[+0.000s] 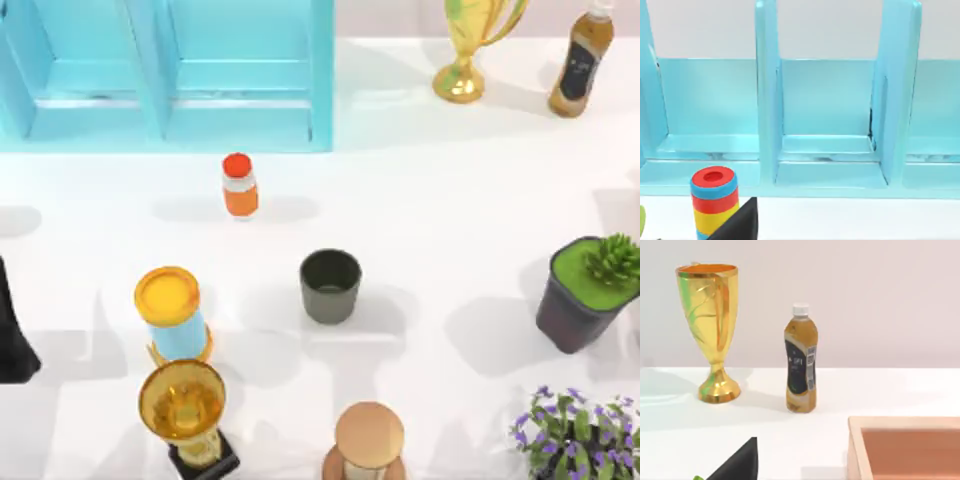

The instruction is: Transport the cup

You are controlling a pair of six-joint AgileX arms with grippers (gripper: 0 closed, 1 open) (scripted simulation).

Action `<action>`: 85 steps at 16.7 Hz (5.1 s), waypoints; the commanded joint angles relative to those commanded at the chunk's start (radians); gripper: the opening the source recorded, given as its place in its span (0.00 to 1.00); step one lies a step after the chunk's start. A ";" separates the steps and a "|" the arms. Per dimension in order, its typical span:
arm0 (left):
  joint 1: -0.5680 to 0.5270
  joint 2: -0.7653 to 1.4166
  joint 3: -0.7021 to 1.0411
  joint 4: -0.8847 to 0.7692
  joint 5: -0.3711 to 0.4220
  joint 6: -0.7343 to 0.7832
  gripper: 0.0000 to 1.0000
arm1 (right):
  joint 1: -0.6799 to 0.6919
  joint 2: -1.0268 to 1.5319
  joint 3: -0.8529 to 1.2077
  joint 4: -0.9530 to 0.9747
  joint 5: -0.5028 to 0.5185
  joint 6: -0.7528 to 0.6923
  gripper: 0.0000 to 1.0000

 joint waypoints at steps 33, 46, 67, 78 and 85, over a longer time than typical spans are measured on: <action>-0.731 2.301 2.261 -1.501 0.000 -0.710 1.00 | 0.000 0.000 0.000 0.000 0.000 0.000 1.00; -0.749 2.351 2.168 -1.390 0.003 -0.718 1.00 | 0.000 0.000 0.000 0.000 0.000 0.000 1.00; -0.750 2.353 1.913 -1.133 0.003 -0.718 0.25 | 0.000 0.000 0.000 0.000 0.000 0.000 1.00; -0.750 2.353 1.913 -1.133 0.003 -0.718 0.00 | 0.000 0.000 0.000 0.000 0.000 0.000 1.00; -0.589 2.240 1.807 -1.134 0.014 -0.554 0.00 | 0.000 0.000 0.000 0.000 0.000 0.000 1.00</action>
